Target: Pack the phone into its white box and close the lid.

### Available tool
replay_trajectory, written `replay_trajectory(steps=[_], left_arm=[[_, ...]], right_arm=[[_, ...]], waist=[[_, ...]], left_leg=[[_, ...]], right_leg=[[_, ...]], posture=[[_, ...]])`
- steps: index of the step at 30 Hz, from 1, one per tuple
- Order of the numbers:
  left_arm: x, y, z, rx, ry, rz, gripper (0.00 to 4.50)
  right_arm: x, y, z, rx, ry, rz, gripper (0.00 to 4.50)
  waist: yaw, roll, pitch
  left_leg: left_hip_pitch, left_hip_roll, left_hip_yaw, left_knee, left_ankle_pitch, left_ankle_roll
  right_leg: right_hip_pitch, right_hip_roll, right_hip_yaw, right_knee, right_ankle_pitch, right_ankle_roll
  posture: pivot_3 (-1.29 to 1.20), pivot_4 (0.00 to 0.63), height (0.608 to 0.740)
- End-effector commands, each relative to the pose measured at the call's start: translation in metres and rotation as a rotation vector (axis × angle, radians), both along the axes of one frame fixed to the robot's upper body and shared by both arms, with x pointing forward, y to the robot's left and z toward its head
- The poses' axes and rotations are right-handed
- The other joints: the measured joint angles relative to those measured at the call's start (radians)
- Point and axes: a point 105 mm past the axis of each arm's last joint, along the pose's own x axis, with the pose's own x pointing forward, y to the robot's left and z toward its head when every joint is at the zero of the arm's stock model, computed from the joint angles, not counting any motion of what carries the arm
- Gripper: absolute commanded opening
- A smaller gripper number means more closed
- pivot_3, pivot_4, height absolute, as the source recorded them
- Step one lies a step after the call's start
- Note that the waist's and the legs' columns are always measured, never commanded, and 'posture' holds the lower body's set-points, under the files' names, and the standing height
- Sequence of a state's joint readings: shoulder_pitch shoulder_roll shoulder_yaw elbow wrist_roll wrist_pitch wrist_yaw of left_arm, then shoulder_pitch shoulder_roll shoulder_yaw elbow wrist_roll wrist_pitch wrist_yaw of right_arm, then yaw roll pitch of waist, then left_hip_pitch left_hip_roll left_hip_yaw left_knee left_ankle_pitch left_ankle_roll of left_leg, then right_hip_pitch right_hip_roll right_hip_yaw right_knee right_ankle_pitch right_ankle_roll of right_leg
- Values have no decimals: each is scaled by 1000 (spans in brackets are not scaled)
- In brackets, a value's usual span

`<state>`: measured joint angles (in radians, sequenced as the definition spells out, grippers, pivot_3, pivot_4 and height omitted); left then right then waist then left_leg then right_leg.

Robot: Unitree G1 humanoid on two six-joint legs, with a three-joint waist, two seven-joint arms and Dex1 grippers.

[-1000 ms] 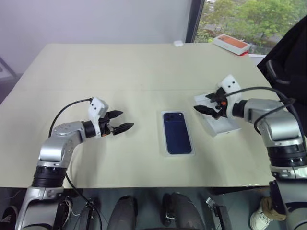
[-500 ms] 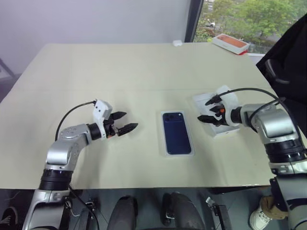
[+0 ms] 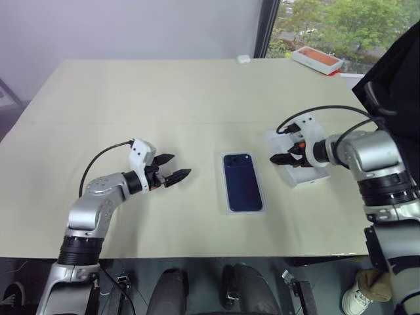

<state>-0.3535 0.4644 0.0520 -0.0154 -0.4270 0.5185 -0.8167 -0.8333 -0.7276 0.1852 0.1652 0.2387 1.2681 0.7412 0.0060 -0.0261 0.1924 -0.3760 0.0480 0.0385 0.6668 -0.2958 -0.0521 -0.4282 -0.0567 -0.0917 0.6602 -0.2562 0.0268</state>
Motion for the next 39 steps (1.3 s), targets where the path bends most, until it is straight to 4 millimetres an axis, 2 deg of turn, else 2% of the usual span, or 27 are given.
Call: replay_trajectory(steps=[1,4,7,12,16,23,29,32,38,39], left_arm=[[-2,-3,12,-20,-50,-9,4404],[-3,-4,14,-24,-64,-18,4404],[-10,-4,18,-30,-98,-49,4404],[-25,-4,24,-31,-158,-113,4404],[-35,-3,29,-26,-210,-157,4404],[-41,-8,26,-23,-209,-184,4404],[-41,-10,25,-29,-199,-179,4404],[-39,-11,25,-29,-202,-170,4500],[-38,-11,26,-35,-196,-157,4500],[-38,-11,26,-35,-195,-155,4500]], right_arm=[[-3,3,13,-69,-14,24,3863],[-5,-1,11,-109,36,-2,3863],[2,-9,16,-127,30,-74,3863],[2,2,20,-123,15,-97,3863],[5,0,18,-170,-21,-137,3863],[7,1,6,-186,-25,-162,3863],[2,12,1,-165,-1,-144,3863],[1,14,-2,-160,8,-143,2974],[1,10,-8,-167,15,-158,40],[1,9,-9,-168,13,-166,40]], waist=[[0,0,0],[0,0,0],[-5,0,0],[-5,0,0],[-3,0,0],[0,0,0],[-2,0,0],[-3,0,0],[-4,0,0],[-3,0,0]], left_leg=[[0,0,0,0,0,0],[0,0,0,0,0,0],[0,0,0,0,0,0],[0,1,0,-1,0,0],[0,0,0,0,0,0],[-1,0,0,0,0,0],[-1,0,0,0,0,0],[0,0,-1,0,0,0],[0,0,-2,0,0,0],[0,0,-2,0,0,0]], right_leg=[[0,0,0,0,0,0],[0,0,0,0,0,0],[0,0,0,0,0,0],[-1,0,0,0,0,0],[-1,0,1,0,0,0],[-1,0,1,0,0,0],[-1,0,1,0,0,0],[-1,0,1,0,0,0],[-1,0,1,0,0,0],[-1,0,1,0,0,0]], posture=[[0,150,740],[0,150,740],[0,150,740],[0,150,740],[0,150,740],[0,150,740],[0,150,740],[0,150,740],[0,150,740],[0,150,740]])
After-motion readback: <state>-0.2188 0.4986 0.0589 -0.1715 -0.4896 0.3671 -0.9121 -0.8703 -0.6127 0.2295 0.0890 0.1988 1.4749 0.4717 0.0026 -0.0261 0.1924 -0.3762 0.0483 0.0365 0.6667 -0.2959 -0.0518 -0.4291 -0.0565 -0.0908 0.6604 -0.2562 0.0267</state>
